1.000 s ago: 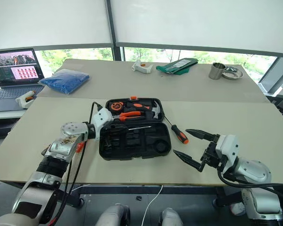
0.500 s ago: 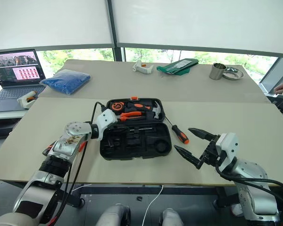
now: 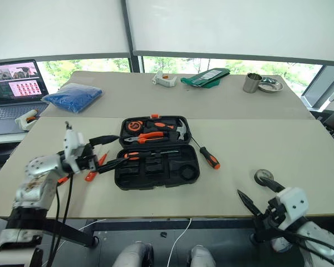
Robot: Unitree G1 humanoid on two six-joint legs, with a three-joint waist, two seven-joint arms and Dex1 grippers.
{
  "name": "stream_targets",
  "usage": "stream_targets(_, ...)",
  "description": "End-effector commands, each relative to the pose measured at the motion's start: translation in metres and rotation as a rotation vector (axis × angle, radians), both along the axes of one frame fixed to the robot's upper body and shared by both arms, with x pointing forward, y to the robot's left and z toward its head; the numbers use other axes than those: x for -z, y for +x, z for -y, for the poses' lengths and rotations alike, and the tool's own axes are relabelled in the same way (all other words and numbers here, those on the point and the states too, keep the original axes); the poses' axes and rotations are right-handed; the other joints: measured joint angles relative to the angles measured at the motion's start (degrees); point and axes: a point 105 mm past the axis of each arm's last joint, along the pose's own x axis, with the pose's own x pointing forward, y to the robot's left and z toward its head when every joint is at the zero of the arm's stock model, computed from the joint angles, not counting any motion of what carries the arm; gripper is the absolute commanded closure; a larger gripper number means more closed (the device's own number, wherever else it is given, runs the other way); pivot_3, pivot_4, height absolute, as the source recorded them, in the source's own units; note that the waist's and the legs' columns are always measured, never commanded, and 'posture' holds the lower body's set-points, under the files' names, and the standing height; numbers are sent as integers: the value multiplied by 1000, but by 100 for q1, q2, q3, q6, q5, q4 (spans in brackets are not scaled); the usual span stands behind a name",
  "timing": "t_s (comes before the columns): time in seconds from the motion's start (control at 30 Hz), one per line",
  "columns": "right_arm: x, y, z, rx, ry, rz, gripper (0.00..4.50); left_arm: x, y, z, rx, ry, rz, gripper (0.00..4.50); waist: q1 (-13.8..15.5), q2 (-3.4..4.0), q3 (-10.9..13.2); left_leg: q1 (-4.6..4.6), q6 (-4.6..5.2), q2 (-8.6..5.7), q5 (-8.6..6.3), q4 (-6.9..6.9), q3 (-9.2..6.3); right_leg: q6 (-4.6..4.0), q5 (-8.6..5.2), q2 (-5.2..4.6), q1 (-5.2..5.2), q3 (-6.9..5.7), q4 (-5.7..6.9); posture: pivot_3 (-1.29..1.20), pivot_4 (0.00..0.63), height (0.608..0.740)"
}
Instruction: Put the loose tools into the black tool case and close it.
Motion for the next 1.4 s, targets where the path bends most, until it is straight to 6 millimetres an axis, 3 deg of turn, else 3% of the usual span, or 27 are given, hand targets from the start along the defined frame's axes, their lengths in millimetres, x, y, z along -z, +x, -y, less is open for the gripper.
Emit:
stream_targets(0.03,-7,-3,18,107,-29,7,0,-29,-15,-6,-9,-26,82,161,-3,0,0,0,-3,-1,-2,0,0,0,0,-2,0,1,-1,0,150,740)
stream_targets(0.13,-26,10,4,57,49,35,0,-27,-26,-2,19,-22,42,161,-22,6,2,2,-5,-2,-4,0,-1,-2,-1,-5,-2,10,-2,0,150,740)
stream_targets(0.3,-63,50,-43,-146,119,-21,0,-13,-40,1,64,4,3,161,-148,31,-1,13,-5,-3,-3,-3,10,-3,0,8,-5,57,2,0,150,740)
stream_targets(0.4,-66,76,-66,-211,80,-151,0,-9,-42,5,95,1,17,161,-155,30,-1,15,-4,-3,-3,-3,9,-6,2,14,-9,56,5,0,150,740)
stream_targets(0.53,-64,107,-76,-178,33,-251,0,-6,-41,6,99,1,14,161,-68,28,-1,9,3,-8,0,-8,9,-7,-1,16,-13,51,-1,0,150,740)
stream_targets(0.7,-60,132,-93,-181,-20,-306,0,-4,-46,5,106,29,10,161,-56,27,0,-21,62,-17,10,-5,20,-1,-2,11,-28,55,-14,0,150,740)
stream_targets(0.83,-51,137,-109,-208,-23,-366,1197,-2,-51,6,115,22,-24,0,-83,27,0,-22,65,-13,8,-6,30,36,20,15,-36,64,-11,0,150,740)
stream_targets(0.93,-41,142,-108,-179,-29,-402,2194,-2,-52,7,117,20,-28,0,-72,27,0,-22,65,-11,9,-6,30,40,18,16,-39,63,-8,0,150,740)
stream_targets(1.07,-42,145,-107,-167,-24,-384,3399,-2,-53,7,116,22,-31,0,-81,27,0,-21,64,-12,8,-4,36,32,14,13,-39,67,-9,0,150,740)
stream_targets(1.23,-57,147,-85,-71,-20,-278,3432,-3,-56,11,134,14,-47,0,-103,27,0,-22,52,-7,2,-5,45,46,25,17,-50,75,-1,0,150,740)
stream_targets(1.3,-73,145,-78,-63,-39,-181,3433,-9,-52,11,106,-12,-22,0,-83,27,0,-24,63,-9,8,-6,50,47,25,17,-55,78,-1,0,150,740)
stream_targets(1.37,-89,141,-80,-121,-81,-84,3433,-13,-49,9,74,-36,-6,0,-71,27,1,-31,64,-12,8,-6,53,49,26,16,-61,83,-2,0,150,740)
stream_targets(1.4,-101,138,-91,-213,-129,-10,3433,-13,-49,6,56,-36,-2,0,-74,27,1,-31,64,-13,8,-6,57,51,26,15,-64,88,-2,0,150,740)
